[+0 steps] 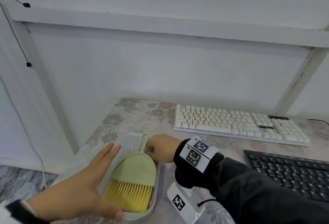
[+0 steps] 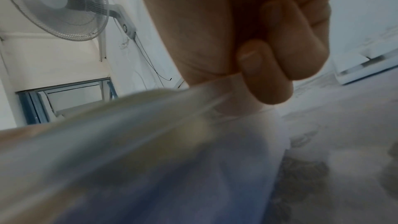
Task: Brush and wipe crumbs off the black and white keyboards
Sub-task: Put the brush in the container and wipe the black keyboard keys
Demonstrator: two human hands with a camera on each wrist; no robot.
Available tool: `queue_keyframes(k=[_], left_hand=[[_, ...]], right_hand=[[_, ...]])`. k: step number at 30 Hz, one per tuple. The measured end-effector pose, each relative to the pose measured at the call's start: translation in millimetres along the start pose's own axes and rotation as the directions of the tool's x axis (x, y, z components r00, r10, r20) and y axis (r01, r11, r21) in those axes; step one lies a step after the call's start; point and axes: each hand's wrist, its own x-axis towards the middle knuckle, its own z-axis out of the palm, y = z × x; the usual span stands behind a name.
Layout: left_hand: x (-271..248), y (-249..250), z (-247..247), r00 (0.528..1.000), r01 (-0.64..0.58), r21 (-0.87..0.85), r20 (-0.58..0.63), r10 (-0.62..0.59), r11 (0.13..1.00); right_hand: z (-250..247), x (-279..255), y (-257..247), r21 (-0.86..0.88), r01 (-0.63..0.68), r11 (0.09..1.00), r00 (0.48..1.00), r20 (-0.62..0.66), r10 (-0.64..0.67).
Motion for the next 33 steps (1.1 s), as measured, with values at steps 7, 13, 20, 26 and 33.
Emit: queue_keyframes(k=[7,13,20,26,33], left_hand=[[5,8,-1,0.998,0.024,0.079,0.048,-0.028,0.997],[10,-12,2,0.999,0.031,-0.087,0.009,-0.031,0.996],[14,-23,6,1.000,0.014,-0.078,-0.014,-0.015,0.997],[17,-26,6,1.000,0.022,-0.028,0.003,-0.022,0.999],[21,-31,5,0.998,0.055,-0.020,0.027,-0.054,0.998]], right_hand=[[-7,-16,4,0.220,-0.038,0.975,0.995,-0.085,0.058],[-3,-26,3,0.291,-0.029,0.956,0.953,-0.280,0.114],[-11,-34,5,0.306,-0.001,0.952,0.924,-0.364,0.118],[-23,-43,10,0.320,0.065,0.945,0.858,-0.501,0.111],[-40,-58,26,0.369,0.148,0.918,0.669,-0.721,0.182]])
